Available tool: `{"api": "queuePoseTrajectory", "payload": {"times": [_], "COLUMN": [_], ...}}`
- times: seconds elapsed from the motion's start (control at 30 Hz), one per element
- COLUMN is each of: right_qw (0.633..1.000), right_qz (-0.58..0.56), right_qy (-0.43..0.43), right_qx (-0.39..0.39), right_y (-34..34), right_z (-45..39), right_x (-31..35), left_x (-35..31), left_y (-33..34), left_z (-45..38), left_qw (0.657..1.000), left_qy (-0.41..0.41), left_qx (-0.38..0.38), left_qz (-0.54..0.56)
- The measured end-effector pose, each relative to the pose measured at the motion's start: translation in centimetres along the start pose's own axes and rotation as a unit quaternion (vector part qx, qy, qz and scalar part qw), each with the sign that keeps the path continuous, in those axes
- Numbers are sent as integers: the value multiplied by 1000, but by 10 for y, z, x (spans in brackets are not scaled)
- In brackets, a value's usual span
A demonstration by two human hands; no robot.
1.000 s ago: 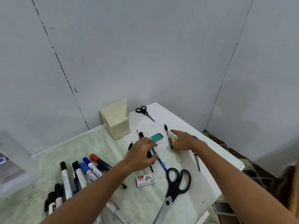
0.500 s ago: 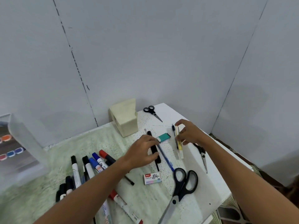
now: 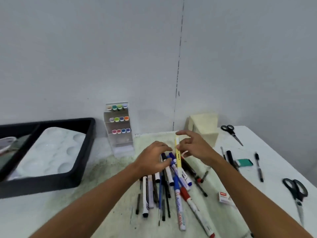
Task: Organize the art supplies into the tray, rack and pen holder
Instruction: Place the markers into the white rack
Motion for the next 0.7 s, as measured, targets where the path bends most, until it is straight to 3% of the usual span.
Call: {"api": "queuePoseTrajectory", "payload": {"times": [0.2, 0.47, 0.57, 0.7], "right_qw": [994, 947, 929, 910], "right_qz": [9, 10, 41, 132], "right_qy": [-112, -310, -349, -366], "right_qx": [18, -89, -113, -139], "right_y": [95, 156, 170, 184], "right_z": [-20, -14, -14, -30], "right_x": [45, 94, 97, 90], "left_x": [44, 69, 77, 88], "left_y": [-77, -166, -185, -192], "left_z": [71, 100, 92, 78], "left_qw": [993, 963, 964, 977], "left_qy": [-60, -116, -118, -113], "left_qx": [-72, -198, -182, -102], "left_qz": [-70, -143, -156, -148]}}
Point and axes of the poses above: each hand's wrist, its own z-axis away from the middle knuckle, its own y-axis out of the palm, x = y × z, the point moved 3 cm from there along -z, towards the middle knuckle, and after that the axes turned 5 degrees about y, right-handed, at the moved point
